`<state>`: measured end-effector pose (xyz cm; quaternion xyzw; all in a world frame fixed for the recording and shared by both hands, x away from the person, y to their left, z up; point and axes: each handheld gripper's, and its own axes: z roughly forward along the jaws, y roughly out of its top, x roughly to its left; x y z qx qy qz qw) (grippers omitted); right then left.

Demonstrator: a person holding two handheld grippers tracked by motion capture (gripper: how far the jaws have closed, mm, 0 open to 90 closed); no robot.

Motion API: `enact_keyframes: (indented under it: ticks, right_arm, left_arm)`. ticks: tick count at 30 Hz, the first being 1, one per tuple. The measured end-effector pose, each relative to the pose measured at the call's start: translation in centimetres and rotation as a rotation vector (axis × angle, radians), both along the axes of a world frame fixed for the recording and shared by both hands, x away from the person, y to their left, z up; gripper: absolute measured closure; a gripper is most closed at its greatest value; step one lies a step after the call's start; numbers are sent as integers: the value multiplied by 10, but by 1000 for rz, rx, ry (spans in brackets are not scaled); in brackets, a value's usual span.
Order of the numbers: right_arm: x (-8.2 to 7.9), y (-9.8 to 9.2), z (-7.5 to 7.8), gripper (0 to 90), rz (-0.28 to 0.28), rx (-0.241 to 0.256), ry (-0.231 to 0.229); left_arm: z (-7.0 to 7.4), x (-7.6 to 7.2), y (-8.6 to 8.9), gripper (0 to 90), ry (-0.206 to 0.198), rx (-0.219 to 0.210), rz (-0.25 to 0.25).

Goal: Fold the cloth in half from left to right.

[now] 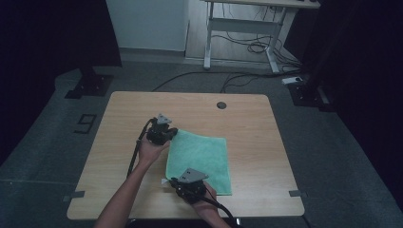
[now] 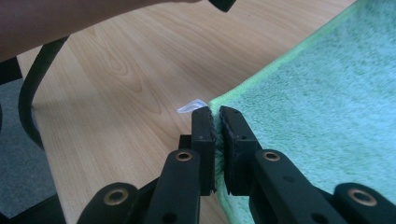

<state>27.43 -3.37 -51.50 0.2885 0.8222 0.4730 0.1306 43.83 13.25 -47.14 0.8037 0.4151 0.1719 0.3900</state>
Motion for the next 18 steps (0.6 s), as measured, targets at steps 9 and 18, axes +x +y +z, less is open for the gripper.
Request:
enact_keyframes:
  ticks: [9, 18]
  right_arm:
    - [0, 10, 18, 841, 20, 39, -33]
    - [-1, 20, 16, 841, 40, 38, -27]
  left_arm:
    - [18, -1, 8, 881, -27, -19, 9]
    - [25, -3, 14, 880, -38, -16, 13]
